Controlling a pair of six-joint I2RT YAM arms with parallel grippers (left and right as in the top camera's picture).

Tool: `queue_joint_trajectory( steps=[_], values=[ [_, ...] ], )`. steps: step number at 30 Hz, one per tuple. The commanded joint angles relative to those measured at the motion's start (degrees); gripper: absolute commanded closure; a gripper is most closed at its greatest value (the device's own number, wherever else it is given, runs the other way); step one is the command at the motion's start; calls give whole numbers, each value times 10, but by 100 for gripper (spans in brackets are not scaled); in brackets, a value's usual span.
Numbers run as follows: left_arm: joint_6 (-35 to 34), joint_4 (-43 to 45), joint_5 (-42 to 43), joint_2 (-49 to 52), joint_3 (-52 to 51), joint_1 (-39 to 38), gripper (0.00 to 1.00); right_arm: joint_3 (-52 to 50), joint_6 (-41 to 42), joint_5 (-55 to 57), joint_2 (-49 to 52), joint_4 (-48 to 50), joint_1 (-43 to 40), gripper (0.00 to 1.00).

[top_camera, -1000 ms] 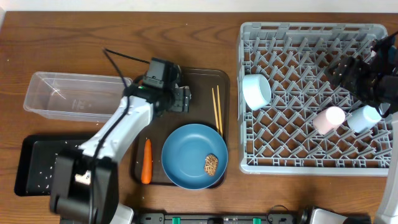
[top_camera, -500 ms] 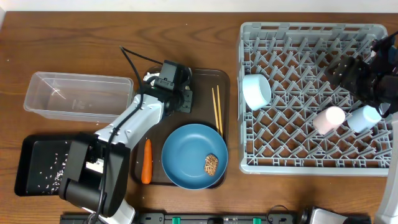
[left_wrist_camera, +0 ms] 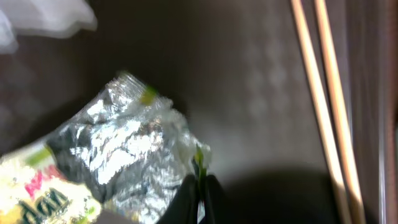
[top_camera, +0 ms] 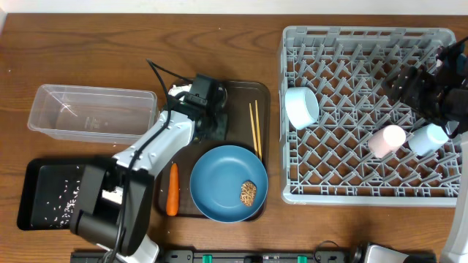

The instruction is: Sort waste into correct bins and load items into the dishwasher rack

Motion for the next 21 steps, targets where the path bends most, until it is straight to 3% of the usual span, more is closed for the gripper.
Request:
queue_joint_trajectory(
  steps=[1,5,14,21],
  values=[
    [-2,-44,29,-68,49,-8,94,1,-9,2,-7,2,-6,20],
    [-2,-96,5,-136,73,-6,94,1,-9,2,-7,7,-6,20],
    [33,-115,-262,-198,73,56,94,1,-4,1,-7,12,-6,20],
    [70,-35,-272,-167,71,168,94,1,0,1,-7,13,-6,19]
  ],
)
